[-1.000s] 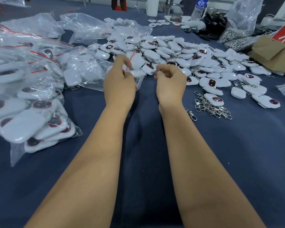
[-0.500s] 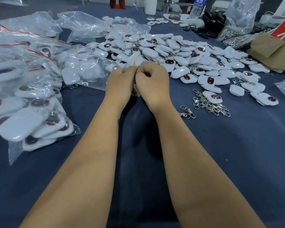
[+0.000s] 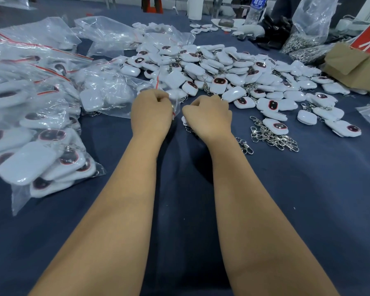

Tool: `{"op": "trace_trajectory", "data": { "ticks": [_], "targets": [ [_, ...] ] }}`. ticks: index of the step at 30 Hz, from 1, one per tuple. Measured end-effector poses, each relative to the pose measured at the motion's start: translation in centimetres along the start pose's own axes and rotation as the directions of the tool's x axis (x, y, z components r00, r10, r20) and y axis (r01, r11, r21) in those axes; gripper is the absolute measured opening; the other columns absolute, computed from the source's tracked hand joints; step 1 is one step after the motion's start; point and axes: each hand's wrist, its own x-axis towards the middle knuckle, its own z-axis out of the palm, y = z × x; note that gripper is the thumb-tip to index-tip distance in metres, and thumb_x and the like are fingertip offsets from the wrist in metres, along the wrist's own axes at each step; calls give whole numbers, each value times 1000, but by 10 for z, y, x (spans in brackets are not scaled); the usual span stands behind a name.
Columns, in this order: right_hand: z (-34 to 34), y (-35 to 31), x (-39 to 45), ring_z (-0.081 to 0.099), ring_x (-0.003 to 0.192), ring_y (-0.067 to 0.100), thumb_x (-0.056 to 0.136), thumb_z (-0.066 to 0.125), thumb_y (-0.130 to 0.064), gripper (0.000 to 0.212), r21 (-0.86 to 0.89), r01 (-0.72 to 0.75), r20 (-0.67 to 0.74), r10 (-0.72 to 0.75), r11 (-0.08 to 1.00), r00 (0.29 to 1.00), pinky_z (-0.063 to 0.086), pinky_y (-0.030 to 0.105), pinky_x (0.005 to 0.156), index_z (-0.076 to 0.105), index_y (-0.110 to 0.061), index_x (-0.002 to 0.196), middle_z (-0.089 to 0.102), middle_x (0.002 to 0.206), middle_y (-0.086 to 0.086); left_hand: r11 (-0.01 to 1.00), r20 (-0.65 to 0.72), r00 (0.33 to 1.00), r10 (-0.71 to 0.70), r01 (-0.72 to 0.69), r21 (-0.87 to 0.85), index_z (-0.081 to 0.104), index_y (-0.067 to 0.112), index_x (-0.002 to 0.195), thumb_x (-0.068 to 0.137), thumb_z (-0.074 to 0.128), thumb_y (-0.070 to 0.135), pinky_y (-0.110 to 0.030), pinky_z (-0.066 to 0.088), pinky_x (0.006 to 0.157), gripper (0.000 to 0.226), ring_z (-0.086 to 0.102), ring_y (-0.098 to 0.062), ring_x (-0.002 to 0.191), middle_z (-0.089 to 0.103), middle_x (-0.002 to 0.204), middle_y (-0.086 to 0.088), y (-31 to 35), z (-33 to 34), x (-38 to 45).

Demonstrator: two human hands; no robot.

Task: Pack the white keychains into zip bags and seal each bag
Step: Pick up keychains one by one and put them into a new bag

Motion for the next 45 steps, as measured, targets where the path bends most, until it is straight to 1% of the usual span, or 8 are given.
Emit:
{"op": "trace_trajectory", "data": {
  "ticks": [3, 6, 9, 16, 26, 33, 38, 45],
  "targets": [
    [-2, 1, -1, 44, 108, 23, 78, 54, -22, 19, 120, 7, 8, -8, 993, 1000, 34, 34, 93, 65, -24, 94, 58, 108, -4, 1000, 12, 1000, 17, -17, 10, 54, 30, 63, 84, 46, 5, -39, 53, 77, 33, 59, -29, 77, 64, 76, -2, -2, 2, 1],
    [-3, 3, -1, 55, 83, 17, 77, 59, -6, 25, 449, 21, -8, -20, 893, 1000, 45, 30, 76, 59, -25, 94, 56, 88, -4, 1000, 45, 999, 2, -2, 0, 62, 34, 78, 85, 50, 12, -23, 46, 69, 26, 55, -3, 67, 57, 66, 17, -3, 2, 3],
    [-2, 4, -1, 54, 74, 12, 76, 70, 1, 39, 668, 50, -86, 11, 743, 996, 47, 22, 65, 56, -22, 105, 54, 89, 1, 1000, 110, 994, -5, 7, -17, 62, 35, 69, 81, 49, 19, -28, 49, 71, 24, 60, -10, 71, 61, 60, 24, 0, 2, 2],
    [1, -2, 0, 59, 82, 9, 77, 76, 1, 36, 794, 162, -226, 38, 586, 973, 53, 26, 82, 53, -21, 92, 59, 90, -4, 999, 258, 965, 53, -51, -15, 68, 31, 80, 66, 50, 38, -36, 50, 68, 24, 57, -14, 64, 59, 62, 11, 3, 0, -1],
    [-1, -9, 0, 59, 75, 10, 93, 60, -10, 2, 932, 9, -69, 153, 362, 986, 50, 30, 82, 60, -11, 95, 63, 89, 2, 991, 276, 960, 56, -86, 98, 46, 18, 58, 79, 64, 25, -30, 34, 58, 29, 39, -15, 55, 41, 49, 8, -4, 5, 5],
    [0, -9, 0, 57, 71, 10, 91, 56, -6, 21, 910, -15, -36, 116, 415, 993, 47, 18, 66, 65, -20, 77, 64, 80, -1, 1000, 208, 978, -6, 6, 0, 38, 19, 54, 82, 56, 28, -30, 29, 54, 35, 31, -12, 49, 36, 42, 11, -3, 5, 7],
    [3, -10, -3, 49, 65, 15, 85, 54, 2, 37, 878, -17, 8, 21, 478, 1000, 43, 30, 64, 67, -21, 60, 59, 67, 1, 999, 198, 980, 26, -33, 30, 43, 16, 64, 87, 55, 30, -32, 32, 59, 29, 35, -19, 58, 41, 59, 3, -3, 6, 6],
    [2, -9, -3, 50, 66, 13, 84, 58, -1, 23, 858, -10, 2, 17, 514, 1000, 45, 29, 69, 71, -18, 74, 59, 65, -3, 999, 219, 976, 0, 9, -39, 52, 23, 60, 76, 55, 32, -30, 37, 62, 18, 45, -15, 57, 50, 53, 10, -3, 4, 4]
  ]
}}
